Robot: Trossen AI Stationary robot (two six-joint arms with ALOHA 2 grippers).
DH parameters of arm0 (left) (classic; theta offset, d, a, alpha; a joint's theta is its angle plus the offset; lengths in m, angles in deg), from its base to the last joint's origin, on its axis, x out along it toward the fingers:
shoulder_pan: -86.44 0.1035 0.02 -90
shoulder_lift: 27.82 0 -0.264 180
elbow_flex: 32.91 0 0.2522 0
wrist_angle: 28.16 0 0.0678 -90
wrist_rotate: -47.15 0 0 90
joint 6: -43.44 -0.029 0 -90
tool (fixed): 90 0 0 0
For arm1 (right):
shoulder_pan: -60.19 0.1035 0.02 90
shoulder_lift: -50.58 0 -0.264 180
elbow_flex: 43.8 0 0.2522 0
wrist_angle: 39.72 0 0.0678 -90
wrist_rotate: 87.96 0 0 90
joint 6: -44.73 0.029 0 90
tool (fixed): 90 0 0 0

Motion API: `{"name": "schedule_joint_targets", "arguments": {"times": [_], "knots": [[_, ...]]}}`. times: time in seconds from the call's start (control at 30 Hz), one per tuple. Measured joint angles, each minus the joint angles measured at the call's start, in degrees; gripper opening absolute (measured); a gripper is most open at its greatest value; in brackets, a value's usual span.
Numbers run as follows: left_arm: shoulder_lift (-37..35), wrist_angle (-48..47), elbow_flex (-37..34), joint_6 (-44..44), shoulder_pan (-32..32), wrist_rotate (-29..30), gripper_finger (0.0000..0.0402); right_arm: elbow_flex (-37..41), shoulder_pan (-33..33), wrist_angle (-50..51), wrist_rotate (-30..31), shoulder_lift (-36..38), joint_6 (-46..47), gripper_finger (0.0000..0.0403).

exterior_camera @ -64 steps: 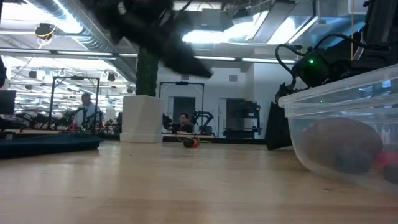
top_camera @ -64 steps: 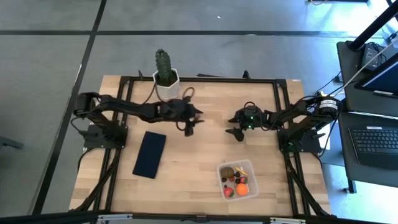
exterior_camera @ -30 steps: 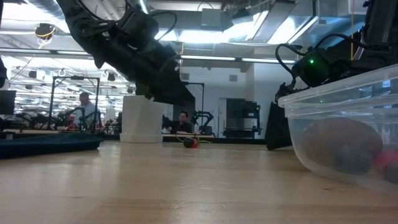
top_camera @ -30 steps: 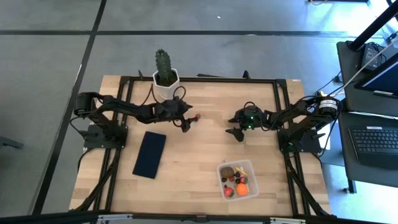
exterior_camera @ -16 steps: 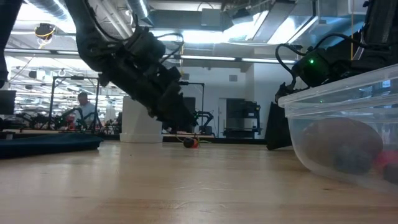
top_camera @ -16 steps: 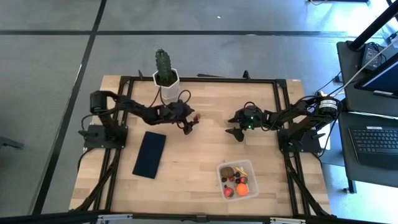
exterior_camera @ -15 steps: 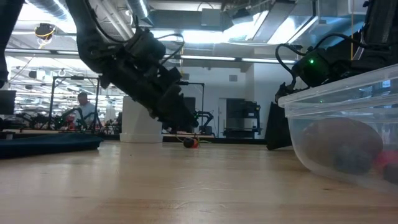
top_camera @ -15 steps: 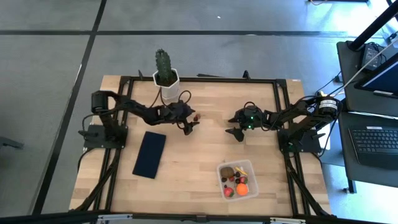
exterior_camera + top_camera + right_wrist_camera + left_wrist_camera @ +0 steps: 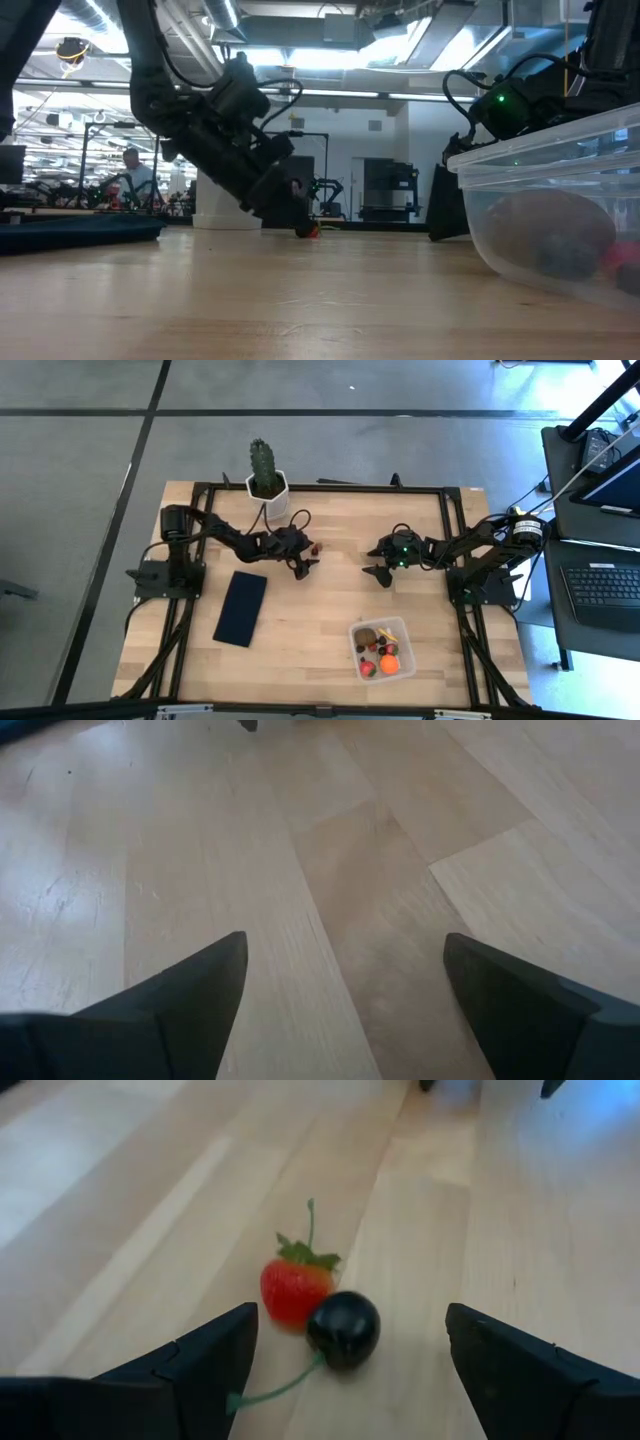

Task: Pick and placing Produce into tupperware
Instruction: Put the cherry into the transparent bin

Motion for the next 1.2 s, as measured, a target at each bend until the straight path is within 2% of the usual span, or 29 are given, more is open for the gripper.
{"name": "schedule_joint_targets", "arguments": {"times": [0.13,0.37,0.6,0.93,1.2], "knots": [[1.34,0.35,0.01,0.03,0.08,0.02,0.0314,-0.02,0.0,0.0,0.06,0.0,-0.02,0.0339],[5.43,6.19,1.25,-0.03,0.05,0.07,0.0314,-0.02,-0.02,0.0,0.08,0.0,-0.02,0.0339],[6.68,5.42,2.47,-0.09,0.05,0.03,0.0312,-0.02,-0.02,0.05,0.07,0.02,-0.02,0.0339],[6.64,1.37,2.7,0.11,0.08,0.08,0.0271,-0.02,-0.02,0.11,0.05,0.04,-0.02,0.0339],[6.64,0.8,2.68,0.15,-0.01,0.22,0.0259,-0.06,-0.02,0.33,0.04,0.04,0.04,0.0339]]}}
